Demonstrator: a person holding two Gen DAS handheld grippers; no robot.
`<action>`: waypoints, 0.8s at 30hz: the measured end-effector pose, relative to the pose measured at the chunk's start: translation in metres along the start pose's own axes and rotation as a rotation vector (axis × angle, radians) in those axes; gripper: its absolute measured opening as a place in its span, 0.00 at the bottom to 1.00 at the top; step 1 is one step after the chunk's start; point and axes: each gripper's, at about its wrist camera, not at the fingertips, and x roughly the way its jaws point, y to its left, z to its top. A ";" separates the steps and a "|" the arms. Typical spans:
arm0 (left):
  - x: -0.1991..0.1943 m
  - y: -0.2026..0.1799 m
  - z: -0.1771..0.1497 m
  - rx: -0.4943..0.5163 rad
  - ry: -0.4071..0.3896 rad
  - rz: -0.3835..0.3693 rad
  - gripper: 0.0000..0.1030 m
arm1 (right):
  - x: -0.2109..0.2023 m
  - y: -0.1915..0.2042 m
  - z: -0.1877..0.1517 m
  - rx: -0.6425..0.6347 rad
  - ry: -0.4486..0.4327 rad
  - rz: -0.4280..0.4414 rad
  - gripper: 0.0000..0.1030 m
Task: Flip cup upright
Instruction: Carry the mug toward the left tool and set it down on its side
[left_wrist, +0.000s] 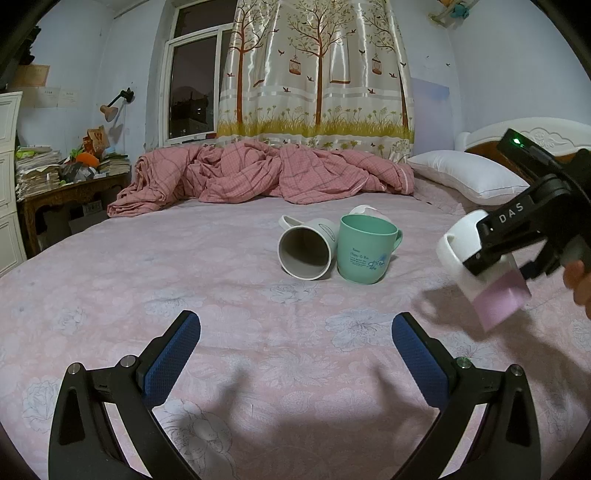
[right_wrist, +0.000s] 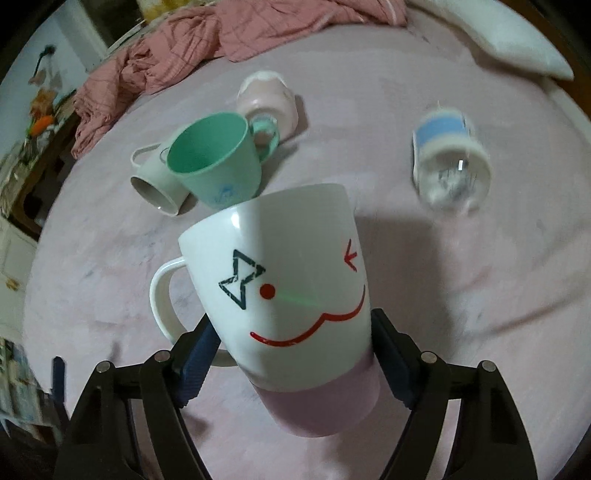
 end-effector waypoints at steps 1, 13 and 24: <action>0.000 0.000 0.000 0.000 0.000 0.000 1.00 | 0.003 -0.001 -0.003 0.031 0.015 0.021 0.78; -0.002 -0.001 0.001 0.004 -0.009 0.004 1.00 | 0.044 -0.013 -0.014 0.227 0.067 0.154 0.80; -0.003 -0.001 0.002 -0.003 -0.005 0.002 1.00 | -0.035 -0.018 -0.042 0.001 -0.208 0.120 0.96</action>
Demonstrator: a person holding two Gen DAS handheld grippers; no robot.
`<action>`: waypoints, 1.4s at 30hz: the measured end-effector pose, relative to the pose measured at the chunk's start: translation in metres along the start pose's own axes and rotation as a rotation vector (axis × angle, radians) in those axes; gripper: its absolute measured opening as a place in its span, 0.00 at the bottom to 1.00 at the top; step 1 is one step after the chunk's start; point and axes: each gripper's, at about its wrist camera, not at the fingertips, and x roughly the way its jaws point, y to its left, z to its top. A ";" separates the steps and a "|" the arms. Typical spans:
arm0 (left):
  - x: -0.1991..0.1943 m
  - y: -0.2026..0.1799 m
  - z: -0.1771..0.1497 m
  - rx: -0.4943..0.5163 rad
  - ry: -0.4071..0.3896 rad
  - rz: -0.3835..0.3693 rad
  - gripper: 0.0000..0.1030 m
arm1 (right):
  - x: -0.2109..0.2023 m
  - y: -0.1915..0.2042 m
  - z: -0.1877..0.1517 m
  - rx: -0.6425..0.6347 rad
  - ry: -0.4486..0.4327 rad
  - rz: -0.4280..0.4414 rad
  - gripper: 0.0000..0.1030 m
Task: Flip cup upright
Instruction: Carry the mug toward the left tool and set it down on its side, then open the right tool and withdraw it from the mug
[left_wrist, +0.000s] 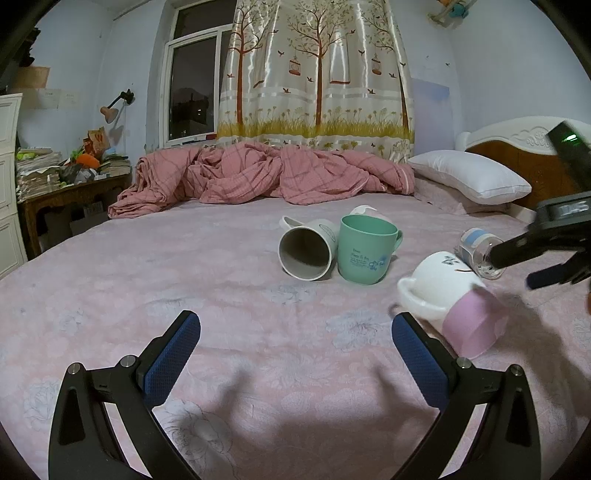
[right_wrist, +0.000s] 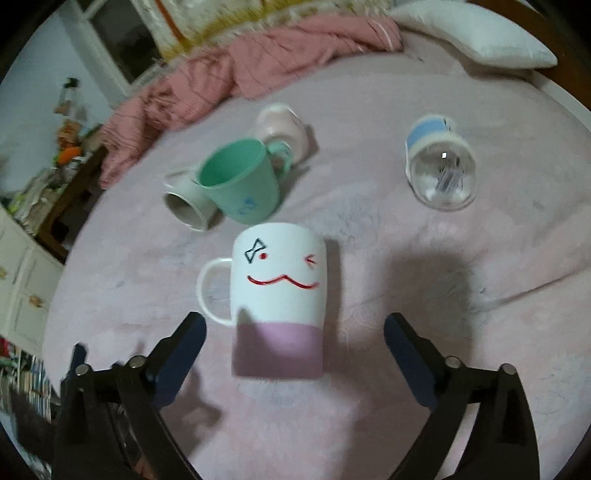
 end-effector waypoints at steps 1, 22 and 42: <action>0.000 0.000 0.000 -0.001 -0.001 0.000 1.00 | -0.009 -0.003 -0.004 -0.010 -0.027 0.000 0.96; 0.000 -0.001 -0.001 0.002 -0.002 0.001 1.00 | -0.039 -0.056 -0.079 -0.086 -0.453 -0.331 1.00; 0.004 0.007 0.004 -0.007 0.024 0.016 1.00 | -0.041 -0.027 -0.090 -0.208 -0.485 -0.422 1.00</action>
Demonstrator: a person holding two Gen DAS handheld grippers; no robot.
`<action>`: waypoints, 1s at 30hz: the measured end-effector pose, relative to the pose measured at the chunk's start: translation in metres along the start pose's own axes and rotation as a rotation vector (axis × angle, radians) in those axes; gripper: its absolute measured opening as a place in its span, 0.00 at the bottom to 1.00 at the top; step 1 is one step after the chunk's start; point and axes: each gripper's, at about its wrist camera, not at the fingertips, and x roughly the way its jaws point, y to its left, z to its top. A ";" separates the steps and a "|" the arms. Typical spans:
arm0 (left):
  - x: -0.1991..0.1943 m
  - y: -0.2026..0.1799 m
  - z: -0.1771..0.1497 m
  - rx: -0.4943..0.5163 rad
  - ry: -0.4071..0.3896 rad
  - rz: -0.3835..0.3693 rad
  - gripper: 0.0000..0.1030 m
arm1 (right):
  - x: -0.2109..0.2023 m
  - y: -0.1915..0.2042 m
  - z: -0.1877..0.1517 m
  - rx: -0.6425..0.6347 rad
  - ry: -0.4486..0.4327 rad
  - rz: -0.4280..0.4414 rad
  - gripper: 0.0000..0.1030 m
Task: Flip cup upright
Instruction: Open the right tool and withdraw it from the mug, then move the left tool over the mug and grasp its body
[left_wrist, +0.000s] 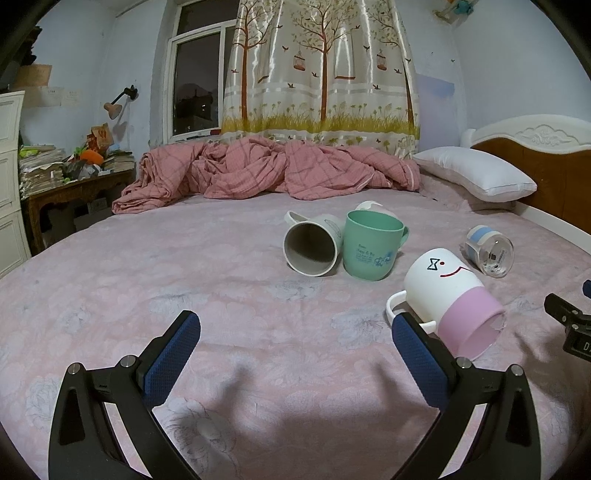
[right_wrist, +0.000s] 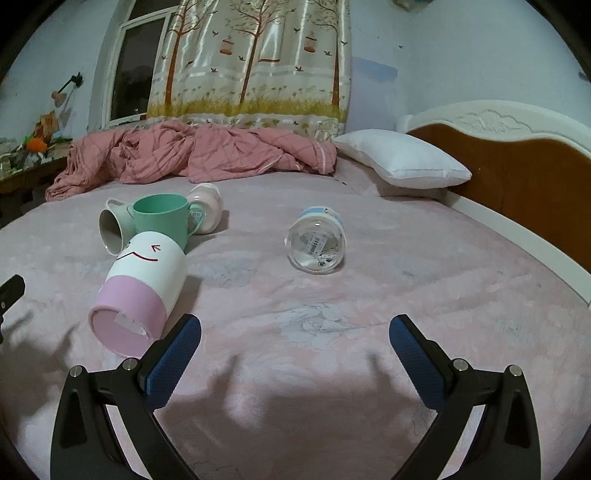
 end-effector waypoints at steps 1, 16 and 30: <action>0.000 0.000 0.000 0.002 -0.001 0.000 1.00 | 0.000 0.000 0.000 -0.001 -0.001 -0.001 1.00; 0.001 0.000 -0.005 0.012 -0.006 0.010 1.00 | -0.001 -0.002 0.000 0.014 0.008 0.004 1.00; -0.016 -0.054 0.056 0.089 0.052 -0.208 1.00 | 0.007 -0.012 -0.004 0.066 0.026 -0.005 1.00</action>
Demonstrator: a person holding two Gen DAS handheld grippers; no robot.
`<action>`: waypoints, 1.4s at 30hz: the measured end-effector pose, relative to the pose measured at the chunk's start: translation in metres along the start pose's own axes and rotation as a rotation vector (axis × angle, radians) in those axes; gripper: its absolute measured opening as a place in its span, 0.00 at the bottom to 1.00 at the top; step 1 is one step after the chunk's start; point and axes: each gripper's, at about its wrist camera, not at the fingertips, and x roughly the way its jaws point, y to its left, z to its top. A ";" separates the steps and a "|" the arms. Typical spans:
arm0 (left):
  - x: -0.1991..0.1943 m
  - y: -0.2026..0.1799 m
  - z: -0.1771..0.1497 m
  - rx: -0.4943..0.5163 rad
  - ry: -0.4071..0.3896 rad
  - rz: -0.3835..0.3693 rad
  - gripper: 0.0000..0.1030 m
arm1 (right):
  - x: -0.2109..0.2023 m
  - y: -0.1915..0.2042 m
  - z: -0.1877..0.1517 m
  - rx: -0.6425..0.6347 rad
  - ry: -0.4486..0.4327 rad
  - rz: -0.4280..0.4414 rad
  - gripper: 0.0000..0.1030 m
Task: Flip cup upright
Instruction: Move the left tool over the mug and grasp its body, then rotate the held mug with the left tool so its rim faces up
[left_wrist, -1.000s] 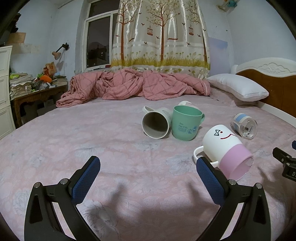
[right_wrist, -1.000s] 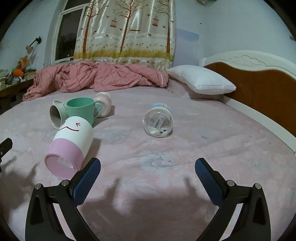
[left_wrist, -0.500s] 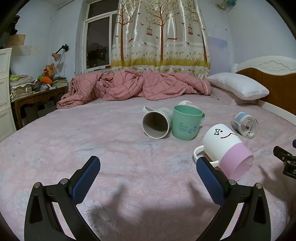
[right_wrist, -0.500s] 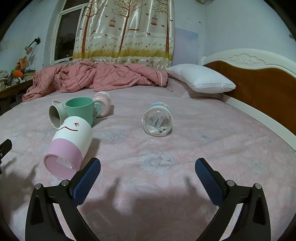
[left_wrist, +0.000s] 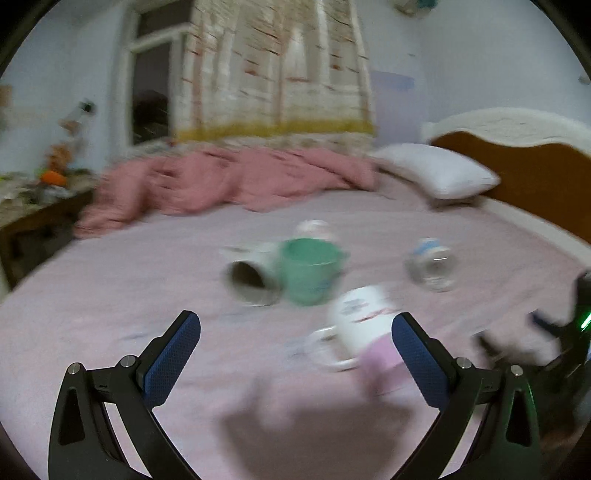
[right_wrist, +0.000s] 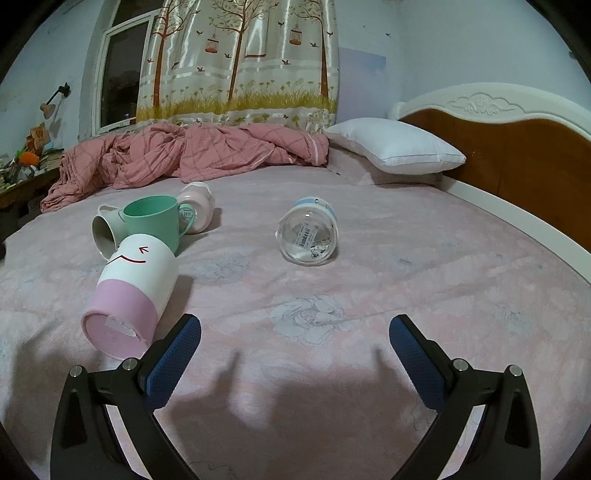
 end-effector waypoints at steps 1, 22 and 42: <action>0.010 -0.006 0.010 0.003 0.048 -0.080 1.00 | -0.001 -0.002 0.000 0.009 -0.009 -0.027 1.00; 0.197 0.002 -0.008 -0.491 0.724 -0.250 0.75 | 0.005 -0.018 -0.001 0.106 0.002 -0.057 1.00; 0.046 -0.028 -0.010 0.073 0.097 -0.066 0.75 | 0.006 -0.007 -0.005 0.096 0.005 -0.057 1.00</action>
